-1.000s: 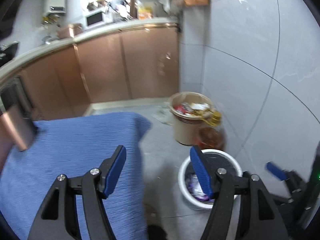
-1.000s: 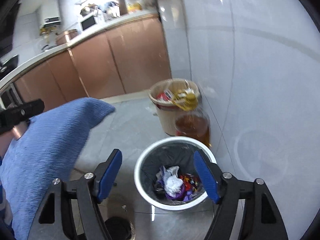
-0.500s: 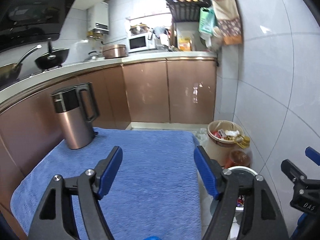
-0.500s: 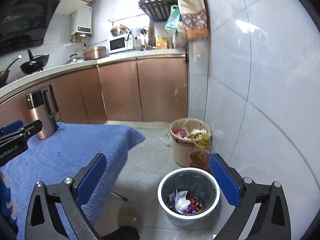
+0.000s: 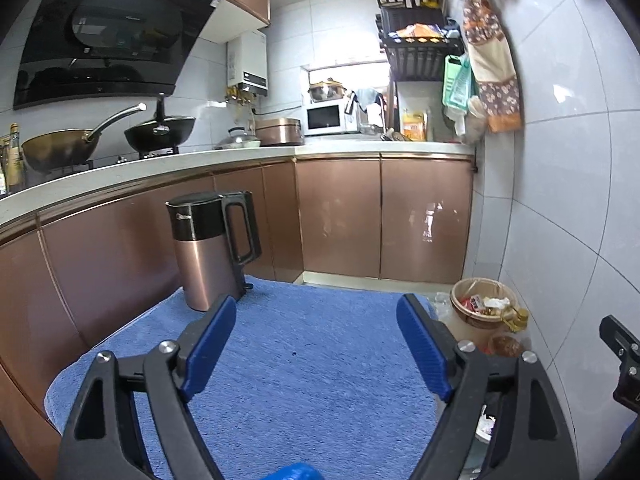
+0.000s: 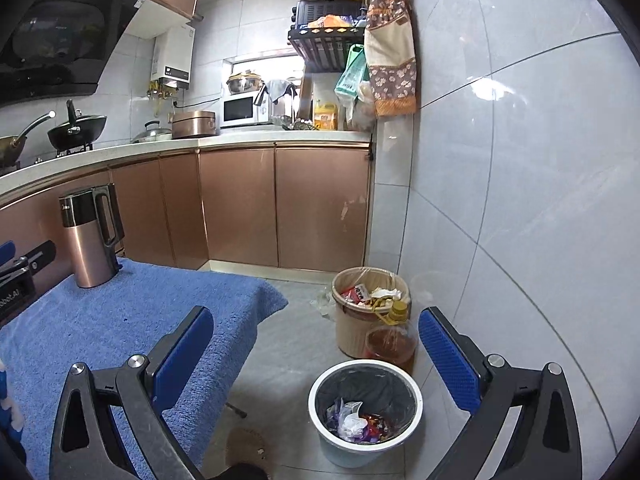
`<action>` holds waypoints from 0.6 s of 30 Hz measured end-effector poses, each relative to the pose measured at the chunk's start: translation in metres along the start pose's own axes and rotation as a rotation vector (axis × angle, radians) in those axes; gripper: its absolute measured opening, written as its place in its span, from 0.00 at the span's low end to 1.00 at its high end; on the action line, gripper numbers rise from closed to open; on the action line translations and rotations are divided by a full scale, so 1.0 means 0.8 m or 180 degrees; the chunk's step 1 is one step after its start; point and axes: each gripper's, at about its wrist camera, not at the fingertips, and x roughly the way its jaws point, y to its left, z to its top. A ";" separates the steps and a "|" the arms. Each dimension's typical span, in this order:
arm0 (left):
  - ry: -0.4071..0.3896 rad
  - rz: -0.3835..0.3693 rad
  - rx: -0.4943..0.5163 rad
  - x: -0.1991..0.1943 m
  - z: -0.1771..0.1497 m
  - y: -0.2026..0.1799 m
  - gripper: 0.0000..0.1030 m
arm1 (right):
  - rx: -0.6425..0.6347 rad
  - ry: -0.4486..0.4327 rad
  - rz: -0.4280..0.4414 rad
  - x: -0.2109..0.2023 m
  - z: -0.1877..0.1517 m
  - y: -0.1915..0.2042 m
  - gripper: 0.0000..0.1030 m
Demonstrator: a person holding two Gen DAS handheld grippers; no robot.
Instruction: Collect trash
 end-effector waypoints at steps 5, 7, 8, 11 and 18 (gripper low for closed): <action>-0.0018 0.0071 -0.0016 -0.004 0.001 0.008 0.80 | 0.0043 -0.0055 -0.0071 -0.006 0.001 -0.007 1.00; -0.0007 0.0072 -0.0032 -0.004 0.000 0.011 0.80 | 0.0056 -0.0066 -0.0078 -0.007 0.003 -0.010 1.00; -0.0004 0.0076 -0.0033 -0.005 -0.001 0.012 0.80 | 0.0057 -0.0074 -0.0085 -0.007 0.003 -0.010 1.00; -0.0008 0.0096 -0.0009 -0.006 -0.003 0.013 0.80 | 0.0059 -0.0090 -0.0091 -0.009 0.004 -0.012 1.00; -0.0017 0.0110 -0.0043 -0.009 -0.004 0.018 0.80 | 0.0064 -0.0135 -0.0087 -0.017 0.005 -0.017 1.00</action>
